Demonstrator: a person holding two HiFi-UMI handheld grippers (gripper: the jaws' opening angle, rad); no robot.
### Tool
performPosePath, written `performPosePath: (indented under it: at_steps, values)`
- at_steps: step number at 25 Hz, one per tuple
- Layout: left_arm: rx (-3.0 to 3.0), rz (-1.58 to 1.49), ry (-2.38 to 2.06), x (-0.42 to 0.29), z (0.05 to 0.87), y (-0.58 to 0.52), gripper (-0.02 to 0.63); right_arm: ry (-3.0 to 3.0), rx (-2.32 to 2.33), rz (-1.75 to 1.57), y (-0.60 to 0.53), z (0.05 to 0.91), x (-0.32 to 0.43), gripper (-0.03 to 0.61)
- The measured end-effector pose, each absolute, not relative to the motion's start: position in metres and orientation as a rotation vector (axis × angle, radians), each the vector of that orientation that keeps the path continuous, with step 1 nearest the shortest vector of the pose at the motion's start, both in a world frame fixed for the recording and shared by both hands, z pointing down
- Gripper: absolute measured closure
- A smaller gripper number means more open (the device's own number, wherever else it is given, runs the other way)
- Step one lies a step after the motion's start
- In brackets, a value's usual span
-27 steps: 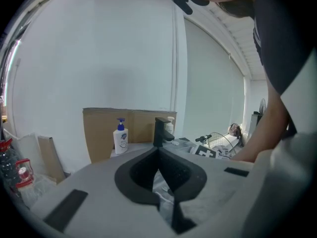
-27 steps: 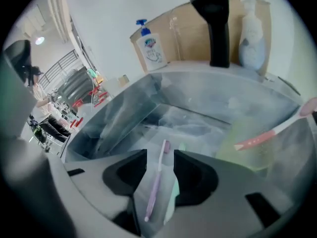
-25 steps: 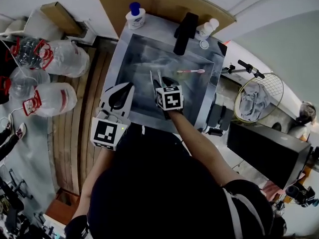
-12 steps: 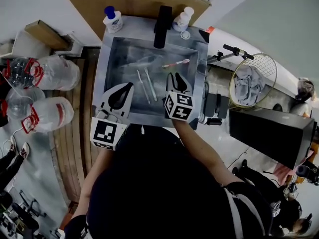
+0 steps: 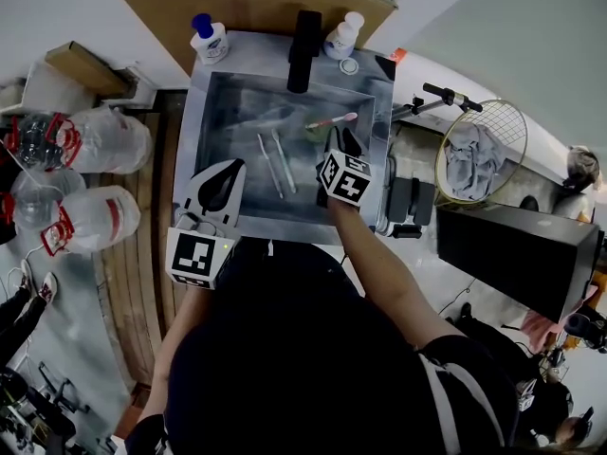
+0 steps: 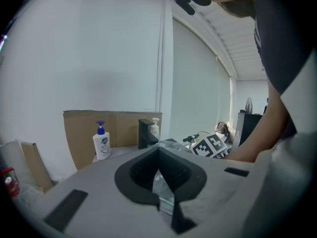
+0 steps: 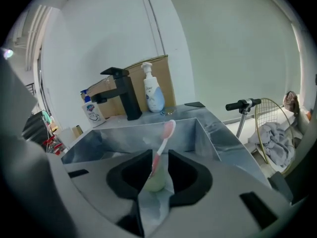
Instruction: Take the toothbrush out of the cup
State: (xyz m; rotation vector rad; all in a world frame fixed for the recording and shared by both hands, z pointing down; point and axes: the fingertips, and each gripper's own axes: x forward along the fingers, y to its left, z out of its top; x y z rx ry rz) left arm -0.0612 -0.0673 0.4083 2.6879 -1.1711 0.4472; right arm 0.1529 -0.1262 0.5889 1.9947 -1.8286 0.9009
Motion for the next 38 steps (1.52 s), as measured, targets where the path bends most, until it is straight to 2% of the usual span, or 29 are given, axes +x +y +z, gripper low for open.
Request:
performPosePath:
  at_steps: [16, 22, 31, 38]
  values:
    - [2.629, 0.468, -1.226, -0.068, 0.417, -0.081, 0.594, -1.819, 2.019, 1.025, -0.157, 0.611, 0.154, 0.492]
    - [2.621, 0.473, -1.226, -0.067, 0.417, -0.083, 0.594, -1.869, 2.026, 0.998, -0.165, 0.603, 0.152, 0.523]
    - [2.649, 0.448, -1.188, -0.058, 0.414, -0.079, 0.594, -2.018, 2.065, 0.849, -0.158, 0.548, 0.151, 0.528]
    - [2.692, 0.413, -1.133, -0.043, 0.410, -0.071, 0.594, -2.208, 1.971, 0.590, -0.126, 0.476, 0.140, 0.528]
